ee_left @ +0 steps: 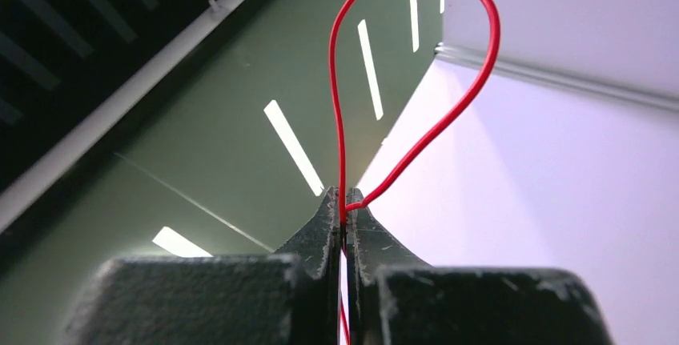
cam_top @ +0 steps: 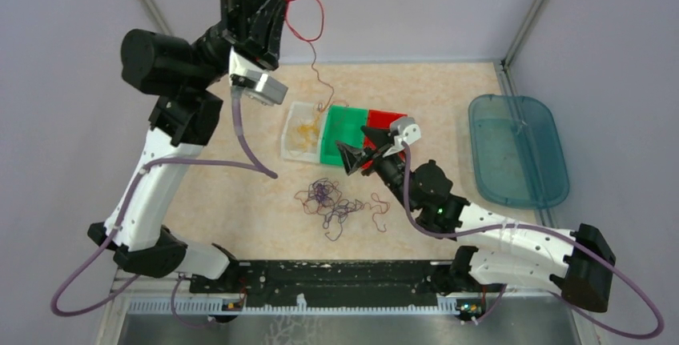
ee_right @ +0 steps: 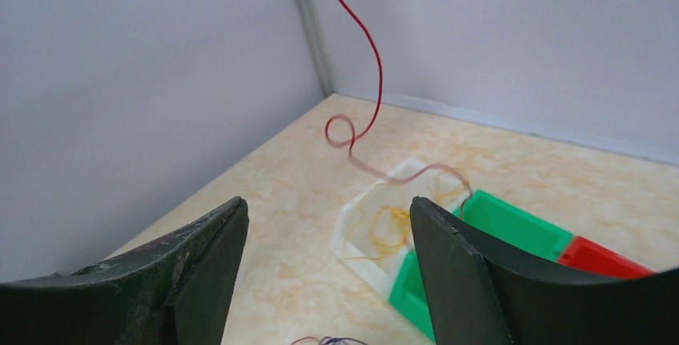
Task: Untangle the cables
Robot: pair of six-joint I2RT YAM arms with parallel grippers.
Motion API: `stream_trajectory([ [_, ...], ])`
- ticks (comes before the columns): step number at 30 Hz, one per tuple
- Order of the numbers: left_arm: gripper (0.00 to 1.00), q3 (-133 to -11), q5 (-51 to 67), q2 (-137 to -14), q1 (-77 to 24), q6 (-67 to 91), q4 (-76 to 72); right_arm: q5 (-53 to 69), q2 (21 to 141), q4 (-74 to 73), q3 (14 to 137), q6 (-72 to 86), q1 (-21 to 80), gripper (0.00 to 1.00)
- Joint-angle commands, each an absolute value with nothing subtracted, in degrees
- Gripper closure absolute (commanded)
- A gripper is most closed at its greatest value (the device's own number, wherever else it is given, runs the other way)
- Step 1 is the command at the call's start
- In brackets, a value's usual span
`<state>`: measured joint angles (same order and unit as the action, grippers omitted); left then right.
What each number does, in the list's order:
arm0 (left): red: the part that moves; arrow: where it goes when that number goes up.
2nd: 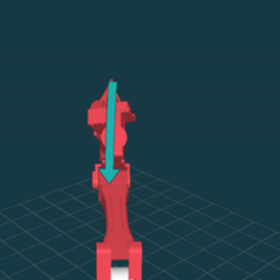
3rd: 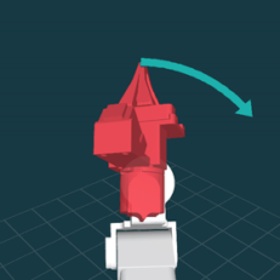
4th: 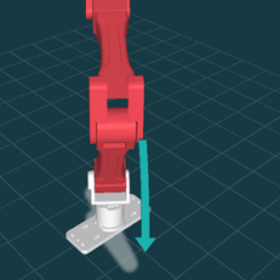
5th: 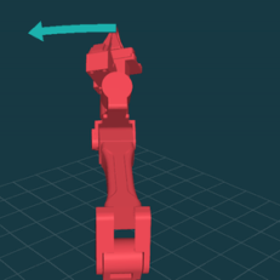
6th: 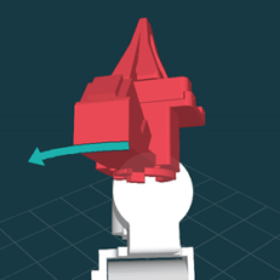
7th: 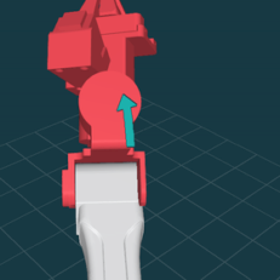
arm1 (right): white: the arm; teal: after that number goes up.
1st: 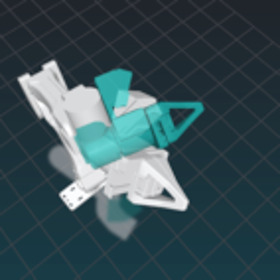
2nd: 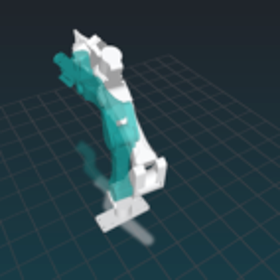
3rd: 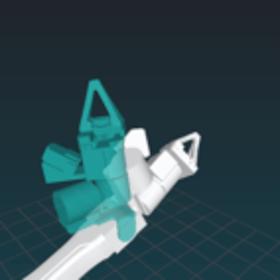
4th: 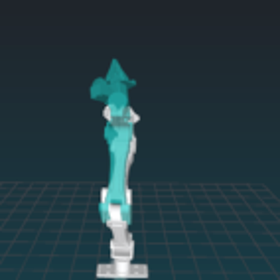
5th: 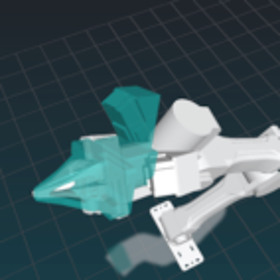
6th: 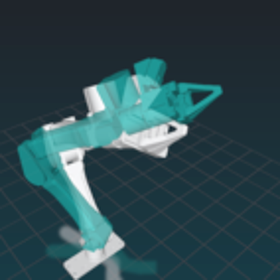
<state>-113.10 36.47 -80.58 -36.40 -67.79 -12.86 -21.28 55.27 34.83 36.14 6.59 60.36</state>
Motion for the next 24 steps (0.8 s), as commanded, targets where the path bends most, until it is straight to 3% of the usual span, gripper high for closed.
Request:
stream_trajectory([
  [1, 1.00, -113.88, 34.12, -84.36, -38.06, -59.77, -20.33, -37.57, 56.27, 29.58, 40.51, 3.71, 57.93, 0.26],
  [13, 1.00, -121.66, 32.65, -98.29, -41.85, -56.04, -27.91, -31.45, 56.64, 30.49, 38.07, 10.38, 46.56, 0.26],
  [24, 1.00, -123.60, 33.51, -101.98, -45.18, -58.28, -29.80, -21.26, 57.23, 30.09, 36.17, 14.08, 42.66, 0.27],
])
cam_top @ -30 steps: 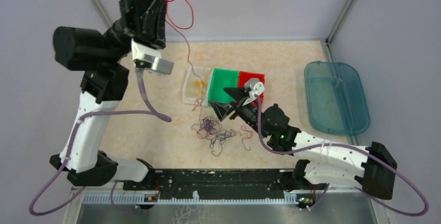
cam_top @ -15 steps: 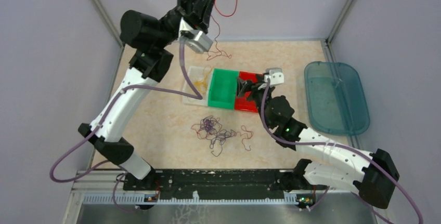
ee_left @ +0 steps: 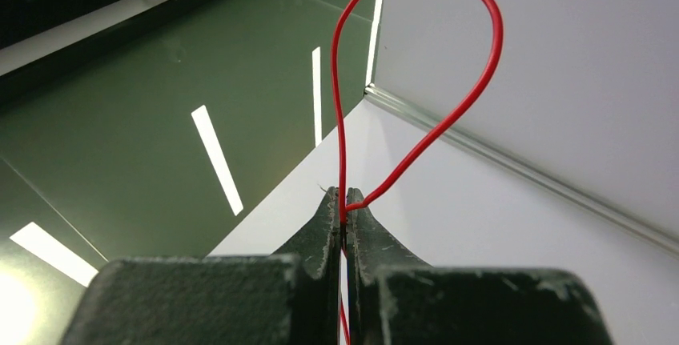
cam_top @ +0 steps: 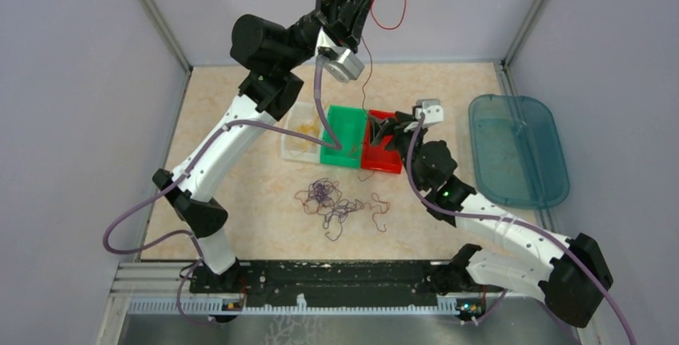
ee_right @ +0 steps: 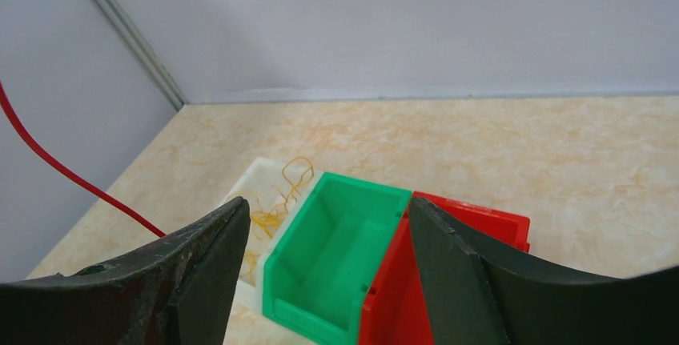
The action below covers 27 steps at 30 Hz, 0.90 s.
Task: Untangle the cables
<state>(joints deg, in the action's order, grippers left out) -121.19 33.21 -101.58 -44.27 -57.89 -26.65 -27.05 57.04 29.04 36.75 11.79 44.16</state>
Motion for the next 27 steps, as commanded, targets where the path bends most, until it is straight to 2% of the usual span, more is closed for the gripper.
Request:
stream_trajectory([
  [1, 1.00, -123.74, 33.44, -102.10, -45.44, -58.37, -29.80, -20.78, 57.40, 30.19, 36.13, 14.41, 42.43, 0.27],
  [18, 1.00, -120.65, 32.28, -103.79, -48.63, -55.61, -30.32, -25.49, 58.73, 31.07, 35.68, 16.79, 34.34, 0.29],
  [27, 1.00, -110.89, 29.03, -101.54, -48.60, -53.02, -33.33, -24.98, 59.15, 30.93, 34.01, 18.34, 31.28, 0.28],
])
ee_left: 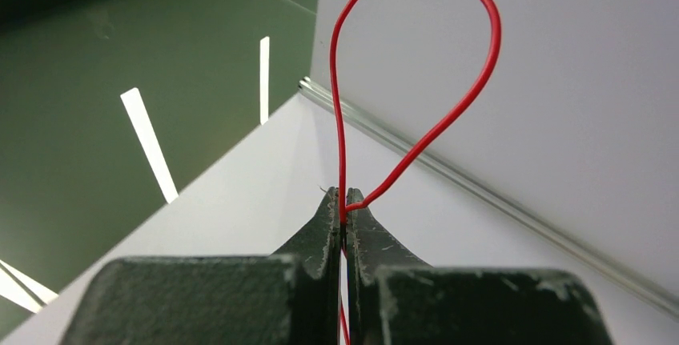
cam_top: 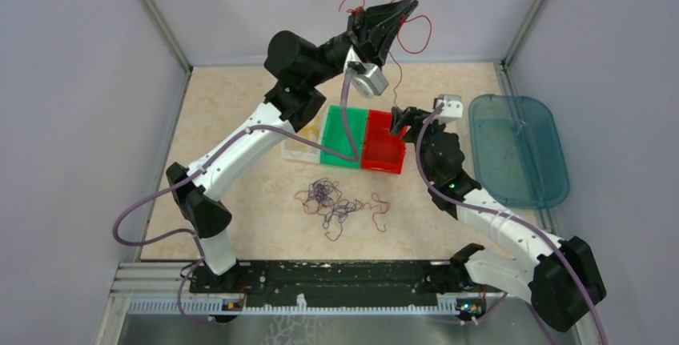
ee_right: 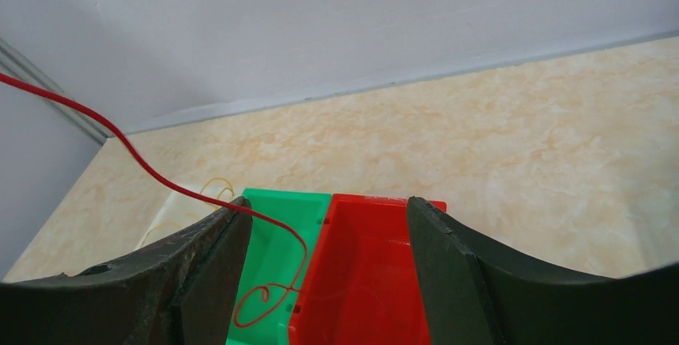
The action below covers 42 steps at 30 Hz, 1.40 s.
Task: Untangle the cables
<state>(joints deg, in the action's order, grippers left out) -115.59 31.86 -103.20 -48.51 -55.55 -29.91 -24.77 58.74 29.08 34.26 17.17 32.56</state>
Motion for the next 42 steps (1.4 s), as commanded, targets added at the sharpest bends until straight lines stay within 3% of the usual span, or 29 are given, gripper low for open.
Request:
stream_trajectory([
  [1, 1.00, -108.77, 28.26, -100.79, -48.58, -53.07, -33.97, -24.92, 59.30, 30.77, 33.89, 18.60, 30.98, 0.28],
  [9, 1.00, -96.13, 25.08, -97.57, -47.21, -53.30, -36.85, -23.65, 62.72, 30.59, 32.80, 20.93, 28.48, 0.29],
  [22, 1.00, -102.45, 9.55, -103.13, -42.25, -42.67, -28.74, -24.46, 63.17, 24.08, 32.48, 25.70, 24.70, 0.26],
  [29, 1.00, -94.15, 11.50, -101.16, -41.66, -38.42, -27.45, -25.18, 60.09, 20.54, 31.07, 28.85, 22.58, 0.27],
  [42, 1.00, -100.01, 9.16, -108.73, -41.40, -26.40, -17.62, -25.64, 53.14, 18.33, 28.59, 32.85, 19.73, 0.28],
])
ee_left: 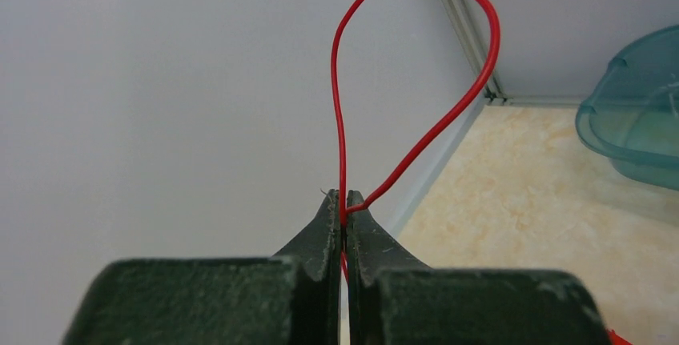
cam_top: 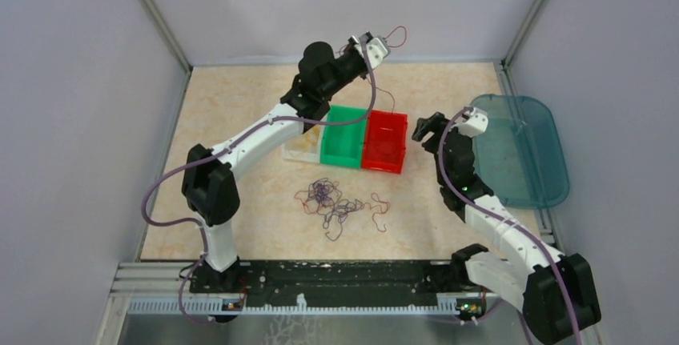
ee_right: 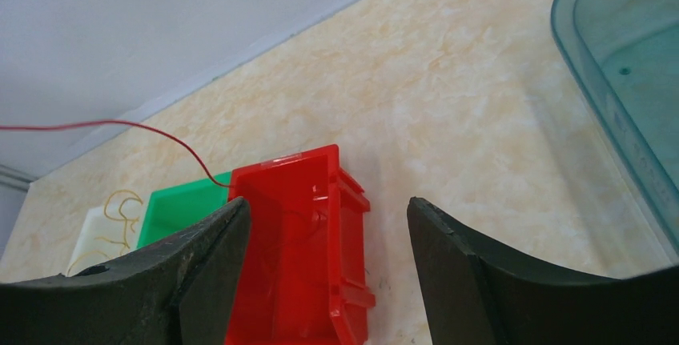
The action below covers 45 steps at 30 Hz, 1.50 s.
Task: Untangle the cables
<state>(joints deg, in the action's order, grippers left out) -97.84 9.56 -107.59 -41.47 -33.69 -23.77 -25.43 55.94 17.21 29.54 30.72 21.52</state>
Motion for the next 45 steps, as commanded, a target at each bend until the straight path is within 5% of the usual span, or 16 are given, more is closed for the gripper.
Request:
stream_trajectory([
  [1, 1.00, -101.20, 9.14, -109.11, -41.37, -22.35, -14.95, -25.22, 52.75, 18.55, 28.26, 33.46, 19.13, 0.28],
  [11, 1.00, -97.52, 20.78, -109.08, -41.37, -5.84, -9.73, -24.21, 49.51, 19.26, 25.44, 35.69, 17.69, 0.30],
  [24, 1.00, -90.85, 21.64, -108.68, -39.62, -0.69, -13.98, -18.23, 52.72, 23.22, 24.26, 38.04, 16.52, 0.35],
  [32, 1.00, -93.06, 39.01, -111.70, -39.26, 9.54, -12.60, -16.39, 54.93, 24.79, 23.53, 40.89, 16.52, 0.41],
  [45, 1.00, -95.15, 39.42, -118.95, -40.30, 14.40, -14.45, -19.26, 51.80, 24.73, 21.45, 40.91, 16.09, 0.42],
])
